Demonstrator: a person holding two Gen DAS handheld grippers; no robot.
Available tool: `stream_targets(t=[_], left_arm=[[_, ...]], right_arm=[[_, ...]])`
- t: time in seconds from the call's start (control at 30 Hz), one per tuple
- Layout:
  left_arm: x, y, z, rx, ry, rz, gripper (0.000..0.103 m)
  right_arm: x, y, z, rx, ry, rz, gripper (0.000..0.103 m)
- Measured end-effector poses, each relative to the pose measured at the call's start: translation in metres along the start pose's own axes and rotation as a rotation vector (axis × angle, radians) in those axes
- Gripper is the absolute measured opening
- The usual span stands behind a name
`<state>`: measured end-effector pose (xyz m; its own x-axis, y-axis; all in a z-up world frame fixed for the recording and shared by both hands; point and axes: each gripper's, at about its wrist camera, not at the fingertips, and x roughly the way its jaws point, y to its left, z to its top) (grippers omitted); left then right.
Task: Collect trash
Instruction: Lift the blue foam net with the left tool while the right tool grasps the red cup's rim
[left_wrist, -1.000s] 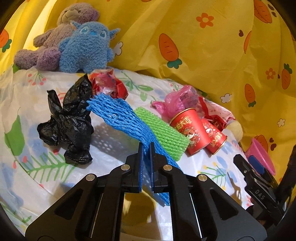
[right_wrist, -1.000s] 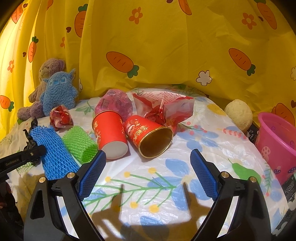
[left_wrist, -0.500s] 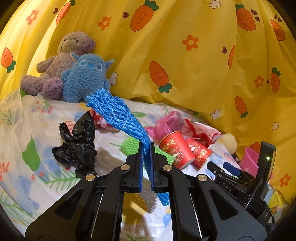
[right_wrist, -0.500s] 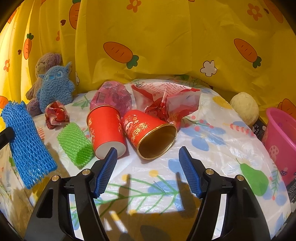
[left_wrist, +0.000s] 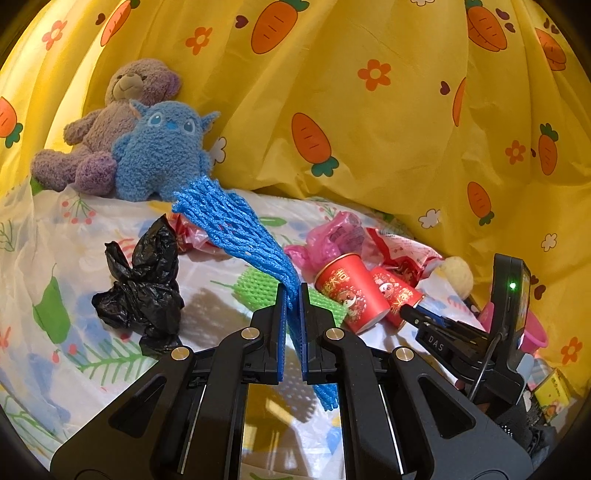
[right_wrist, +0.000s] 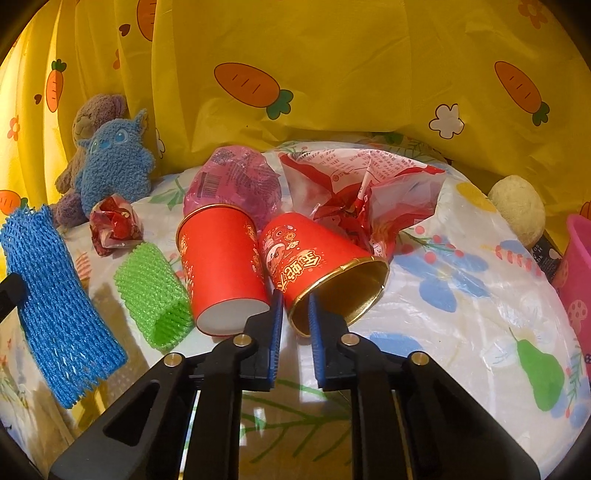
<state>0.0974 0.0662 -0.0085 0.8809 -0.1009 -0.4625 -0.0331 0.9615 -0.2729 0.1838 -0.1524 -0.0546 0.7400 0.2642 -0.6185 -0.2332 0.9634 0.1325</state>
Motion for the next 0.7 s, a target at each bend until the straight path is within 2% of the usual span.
stream_targets(t=[0.13, 0.47, 0.7], left_arm=[[0.000, 0.000, -0.001, 0.001, 0.000, -0.002, 0.005], [-0.007, -0.007, -0.001, 0.010, -0.014, -0.018, 0.005], [-0.017, -0.028, -0.003, 0.040, -0.029, -0.056, 0.005]], right_arm=[[-0.005, 0.001, -0.001, -0.018, -0.022, 0.003, 0.005], [-0.043, -0.003, -0.014, -0.065, -0.100, -0.012, 0.005], [-0.076, -0.010, -0.024, -0.092, -0.150, -0.027, 0.005]])
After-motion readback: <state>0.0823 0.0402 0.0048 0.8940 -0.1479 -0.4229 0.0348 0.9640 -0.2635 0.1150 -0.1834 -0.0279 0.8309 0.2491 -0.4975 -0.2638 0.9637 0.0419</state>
